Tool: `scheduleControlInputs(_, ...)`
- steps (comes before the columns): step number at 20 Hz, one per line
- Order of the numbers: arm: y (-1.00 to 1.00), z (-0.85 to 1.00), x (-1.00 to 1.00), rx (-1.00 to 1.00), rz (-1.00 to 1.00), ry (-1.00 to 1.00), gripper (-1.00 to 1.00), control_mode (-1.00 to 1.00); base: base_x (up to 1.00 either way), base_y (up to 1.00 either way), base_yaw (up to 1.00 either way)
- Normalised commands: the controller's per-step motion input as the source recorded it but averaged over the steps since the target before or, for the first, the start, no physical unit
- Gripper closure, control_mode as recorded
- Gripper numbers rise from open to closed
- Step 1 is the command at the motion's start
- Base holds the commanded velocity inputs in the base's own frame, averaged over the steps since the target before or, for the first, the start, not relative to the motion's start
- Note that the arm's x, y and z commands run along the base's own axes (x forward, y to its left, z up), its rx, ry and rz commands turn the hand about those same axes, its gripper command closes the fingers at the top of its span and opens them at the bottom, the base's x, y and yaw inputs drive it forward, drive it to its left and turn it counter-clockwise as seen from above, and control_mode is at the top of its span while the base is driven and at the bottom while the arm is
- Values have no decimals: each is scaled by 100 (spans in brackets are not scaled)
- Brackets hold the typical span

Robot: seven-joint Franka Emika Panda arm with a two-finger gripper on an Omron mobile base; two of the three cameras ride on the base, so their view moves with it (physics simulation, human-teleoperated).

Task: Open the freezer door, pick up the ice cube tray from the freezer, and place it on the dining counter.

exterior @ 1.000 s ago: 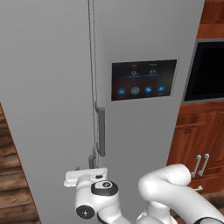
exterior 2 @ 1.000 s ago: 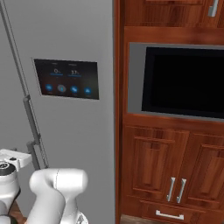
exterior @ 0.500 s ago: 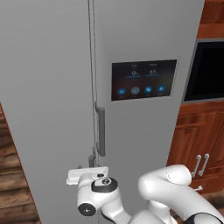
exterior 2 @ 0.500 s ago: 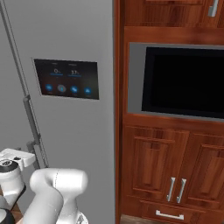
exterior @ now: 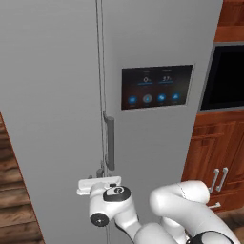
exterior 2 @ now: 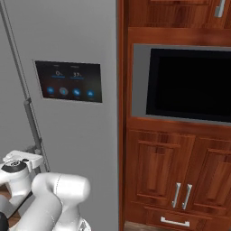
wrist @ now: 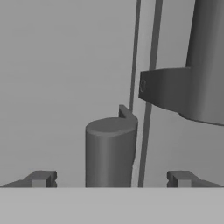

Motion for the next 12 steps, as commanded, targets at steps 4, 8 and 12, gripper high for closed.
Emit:
scheduleControlInputs(4,0,0,0,0,0,0,-100,-100,0,0,0)
scheduleControlInputs(8,1,0,0,0,0,0,100,-100,0,0,0)
scheduleControlInputs(12,0,0,0,0,0,0,100,-100,0,0,0)
